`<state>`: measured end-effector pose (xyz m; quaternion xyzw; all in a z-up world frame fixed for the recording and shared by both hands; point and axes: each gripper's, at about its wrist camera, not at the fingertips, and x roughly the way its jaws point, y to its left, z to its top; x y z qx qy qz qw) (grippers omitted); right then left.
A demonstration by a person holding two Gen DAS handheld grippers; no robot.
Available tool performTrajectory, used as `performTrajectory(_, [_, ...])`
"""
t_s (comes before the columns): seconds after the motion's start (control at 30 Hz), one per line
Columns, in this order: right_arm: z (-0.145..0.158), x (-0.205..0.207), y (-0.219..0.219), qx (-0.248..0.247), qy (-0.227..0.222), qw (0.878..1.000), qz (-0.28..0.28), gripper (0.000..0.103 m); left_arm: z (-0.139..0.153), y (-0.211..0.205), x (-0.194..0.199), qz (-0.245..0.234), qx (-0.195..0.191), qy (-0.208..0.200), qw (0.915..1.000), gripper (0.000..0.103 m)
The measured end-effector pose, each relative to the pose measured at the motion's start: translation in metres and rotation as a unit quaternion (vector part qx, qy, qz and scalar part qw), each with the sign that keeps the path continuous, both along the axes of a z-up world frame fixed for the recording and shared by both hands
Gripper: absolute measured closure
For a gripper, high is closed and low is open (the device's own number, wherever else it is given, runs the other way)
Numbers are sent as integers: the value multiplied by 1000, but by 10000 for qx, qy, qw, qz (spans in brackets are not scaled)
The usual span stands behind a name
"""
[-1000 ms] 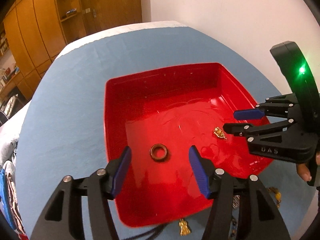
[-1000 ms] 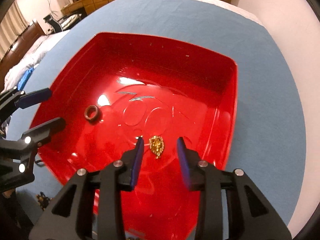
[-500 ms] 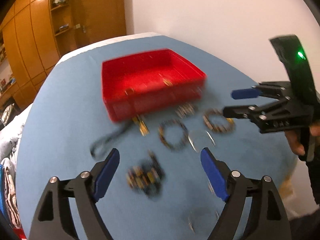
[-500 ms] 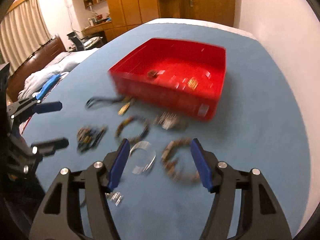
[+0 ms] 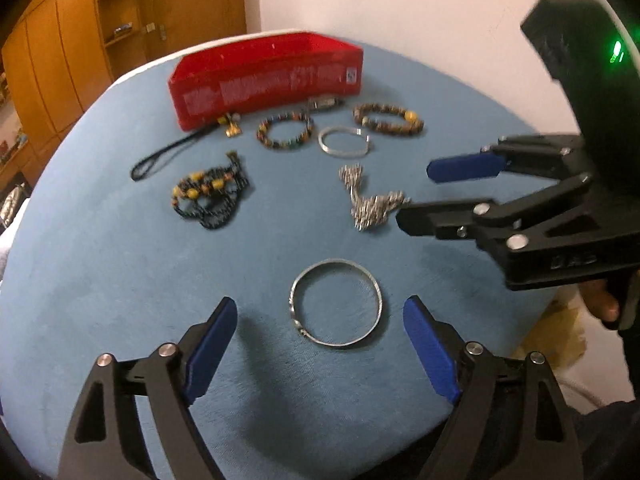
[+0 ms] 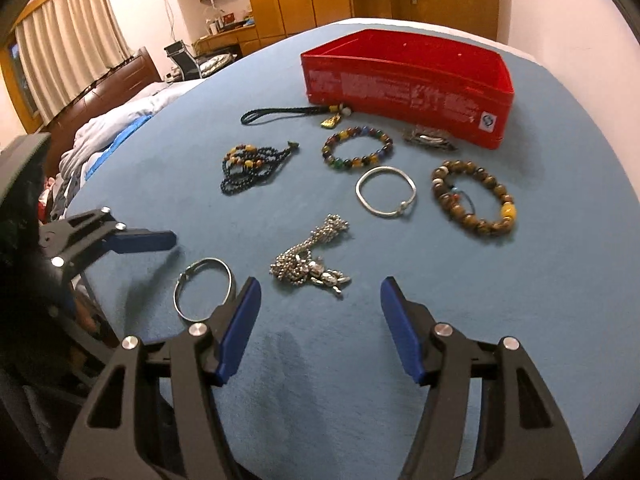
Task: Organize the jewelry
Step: 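Grasp the large silver bangle with the left tool while the right tool grasps the silver chain, then carry the bangle and chain into the red tray and release both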
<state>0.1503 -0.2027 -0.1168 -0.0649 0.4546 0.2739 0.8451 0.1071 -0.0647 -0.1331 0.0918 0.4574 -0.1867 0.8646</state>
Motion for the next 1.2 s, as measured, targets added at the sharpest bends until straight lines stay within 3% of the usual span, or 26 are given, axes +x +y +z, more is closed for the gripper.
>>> performTrajectory(0.07, [-4,1,-1,2,27,10000,-4,42,-4,-2,-3,4,52,-120,9999,16])
performTrajectory(0.13, [-5,4,1,12,61,10000,4,42,-5,-2,-3,57,53,-169,9998,21])
performTrajectory(0.2, [-5,3,2,23,62,10000,37,43,-3,0,-1,71,34,-208,9998,36])
performTrajectory(0.23, [-5,4,3,15,57,10000,54,43,-1,1,0,73,9,-219,9997,50])
performTrajectory(0.27, [-5,4,3,15,59,10000,63,43,-1,2,0,85,3,-225,9997,54])
performTrajectory(0.6, [-11,8,20,-166,62,9996,230,54,8,20,8,311,-94,-255,9991,54])
performTrajectory(0.8, [-15,9,22,-377,-76,9989,258,75,10,32,12,472,-161,-223,9985,54])
performTrajectory(0.83, [-15,11,20,-368,-70,9991,222,84,9,32,12,474,-153,-221,9985,54])
performTrajectory(0.9, [-14,15,15,-239,36,9995,197,87,10,32,12,460,-162,-238,9985,54])
performTrajectory(1.2, [1,11,9,32,53,9999,157,91,22,38,15,523,-239,-349,9977,54])
